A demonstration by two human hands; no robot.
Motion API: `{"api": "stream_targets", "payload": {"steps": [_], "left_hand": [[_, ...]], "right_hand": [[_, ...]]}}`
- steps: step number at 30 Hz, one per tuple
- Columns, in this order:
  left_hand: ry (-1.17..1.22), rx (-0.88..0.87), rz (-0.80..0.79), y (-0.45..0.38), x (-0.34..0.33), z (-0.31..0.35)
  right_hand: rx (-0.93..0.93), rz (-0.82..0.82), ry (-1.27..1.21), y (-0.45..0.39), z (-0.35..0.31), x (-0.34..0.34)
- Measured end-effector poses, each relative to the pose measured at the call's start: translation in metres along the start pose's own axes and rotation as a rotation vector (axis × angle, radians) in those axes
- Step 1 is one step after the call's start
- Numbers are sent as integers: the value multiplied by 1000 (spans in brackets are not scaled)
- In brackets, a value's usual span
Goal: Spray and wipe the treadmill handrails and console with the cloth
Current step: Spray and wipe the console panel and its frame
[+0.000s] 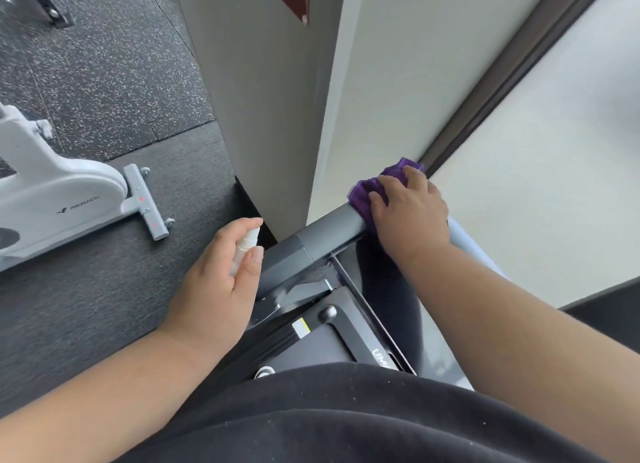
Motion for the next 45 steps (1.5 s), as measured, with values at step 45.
{"api": "stream_targets", "payload": {"steps": [45], "left_hand": [[-5, -39, -99, -8, -3, 12]], "right_hand": [[-78, -105, -119, -22, 31, 3]]}}
Point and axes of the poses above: each hand's wrist, its own y-axis away from the middle knuckle, its own x-axis out of the back of the hand, z = x × y, the point moved 2 cm from there along -y, towards the middle knuckle, and after that the axes turned 15 degrees about y, right-handed, at the moved point
